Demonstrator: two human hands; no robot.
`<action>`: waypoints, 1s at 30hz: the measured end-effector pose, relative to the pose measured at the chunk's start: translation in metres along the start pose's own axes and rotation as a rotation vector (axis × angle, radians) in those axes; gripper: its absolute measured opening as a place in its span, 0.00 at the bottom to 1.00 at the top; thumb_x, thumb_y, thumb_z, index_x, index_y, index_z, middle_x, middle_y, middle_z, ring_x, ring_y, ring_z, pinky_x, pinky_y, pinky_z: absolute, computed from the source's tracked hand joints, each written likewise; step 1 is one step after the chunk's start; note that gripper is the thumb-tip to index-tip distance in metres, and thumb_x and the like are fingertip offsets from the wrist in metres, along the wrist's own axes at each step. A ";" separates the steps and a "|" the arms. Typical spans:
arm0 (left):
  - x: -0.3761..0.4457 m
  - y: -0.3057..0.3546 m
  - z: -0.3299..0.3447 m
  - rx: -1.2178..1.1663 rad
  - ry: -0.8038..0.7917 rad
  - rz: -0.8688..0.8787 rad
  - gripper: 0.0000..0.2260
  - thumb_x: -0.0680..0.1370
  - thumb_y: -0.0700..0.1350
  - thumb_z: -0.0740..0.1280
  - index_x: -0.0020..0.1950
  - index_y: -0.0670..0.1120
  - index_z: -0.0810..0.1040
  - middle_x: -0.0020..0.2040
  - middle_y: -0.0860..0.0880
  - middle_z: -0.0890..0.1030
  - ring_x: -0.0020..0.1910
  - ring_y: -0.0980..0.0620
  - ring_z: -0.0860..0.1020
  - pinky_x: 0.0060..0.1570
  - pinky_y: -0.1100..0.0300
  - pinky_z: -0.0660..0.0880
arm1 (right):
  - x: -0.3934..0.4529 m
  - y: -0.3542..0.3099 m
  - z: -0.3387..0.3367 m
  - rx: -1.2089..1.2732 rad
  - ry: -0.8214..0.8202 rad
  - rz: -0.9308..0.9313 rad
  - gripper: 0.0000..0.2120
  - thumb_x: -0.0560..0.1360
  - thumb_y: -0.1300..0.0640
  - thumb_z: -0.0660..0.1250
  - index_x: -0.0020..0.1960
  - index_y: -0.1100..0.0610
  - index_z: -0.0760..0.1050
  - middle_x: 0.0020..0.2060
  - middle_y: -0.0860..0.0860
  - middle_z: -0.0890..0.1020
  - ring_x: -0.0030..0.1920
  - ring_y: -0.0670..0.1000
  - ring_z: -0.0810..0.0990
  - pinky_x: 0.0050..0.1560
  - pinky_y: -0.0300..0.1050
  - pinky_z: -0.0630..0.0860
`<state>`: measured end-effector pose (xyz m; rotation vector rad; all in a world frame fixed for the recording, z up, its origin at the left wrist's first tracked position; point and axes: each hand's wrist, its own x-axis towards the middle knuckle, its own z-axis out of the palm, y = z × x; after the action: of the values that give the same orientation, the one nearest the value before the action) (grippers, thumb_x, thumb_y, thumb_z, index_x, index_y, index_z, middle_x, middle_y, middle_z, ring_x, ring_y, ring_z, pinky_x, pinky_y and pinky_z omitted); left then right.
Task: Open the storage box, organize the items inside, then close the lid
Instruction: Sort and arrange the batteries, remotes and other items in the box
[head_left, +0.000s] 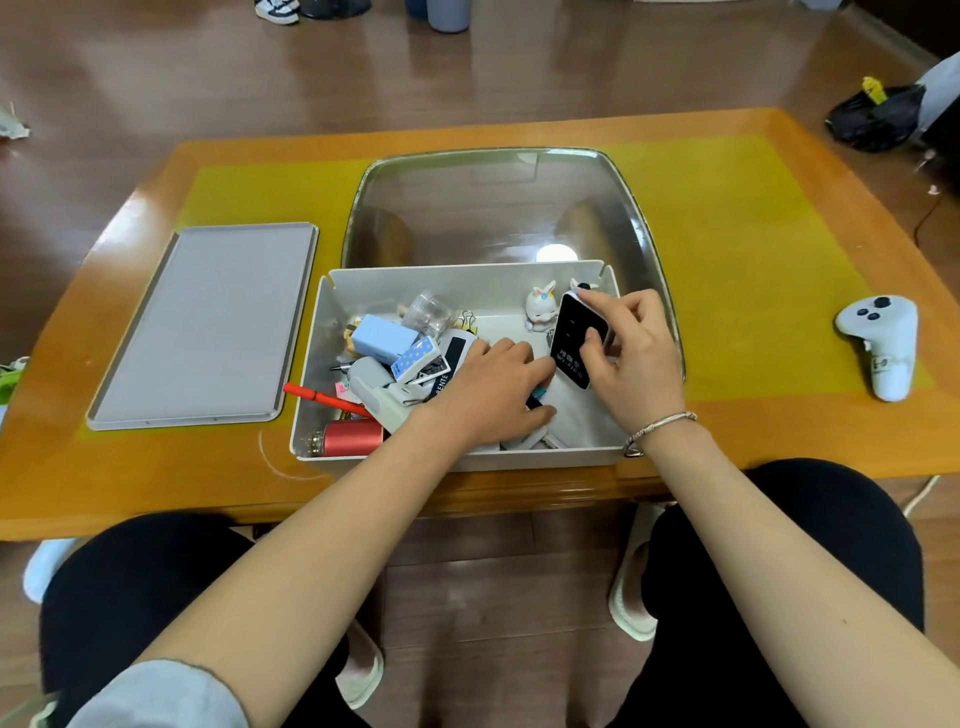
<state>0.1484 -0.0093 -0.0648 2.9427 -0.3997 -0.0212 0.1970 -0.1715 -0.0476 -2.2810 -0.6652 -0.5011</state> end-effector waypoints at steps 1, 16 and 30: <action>-0.002 -0.002 0.000 -0.015 0.020 -0.005 0.14 0.77 0.57 0.63 0.56 0.49 0.72 0.53 0.48 0.73 0.53 0.46 0.71 0.53 0.51 0.61 | 0.001 -0.001 0.000 -0.005 -0.028 -0.003 0.18 0.74 0.64 0.64 0.63 0.55 0.74 0.45 0.55 0.70 0.38 0.48 0.70 0.36 0.40 0.73; -0.011 -0.003 -0.006 -0.167 0.069 -0.024 0.08 0.80 0.50 0.62 0.48 0.48 0.68 0.37 0.57 0.66 0.42 0.50 0.66 0.44 0.55 0.58 | 0.025 -0.010 -0.002 -0.228 -0.474 0.051 0.18 0.76 0.59 0.60 0.65 0.51 0.73 0.49 0.55 0.70 0.50 0.57 0.73 0.47 0.45 0.70; 0.002 -0.004 0.003 -0.135 -0.100 -0.152 0.19 0.81 0.48 0.51 0.63 0.43 0.76 0.54 0.45 0.73 0.57 0.45 0.67 0.55 0.51 0.62 | 0.024 -0.019 -0.010 -0.235 -0.470 0.248 0.25 0.73 0.61 0.65 0.69 0.52 0.67 0.57 0.57 0.70 0.50 0.59 0.76 0.49 0.47 0.72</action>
<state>0.1517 -0.0062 -0.0679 2.8384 -0.1786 -0.2075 0.2033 -0.1594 -0.0187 -2.6879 -0.5509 0.0885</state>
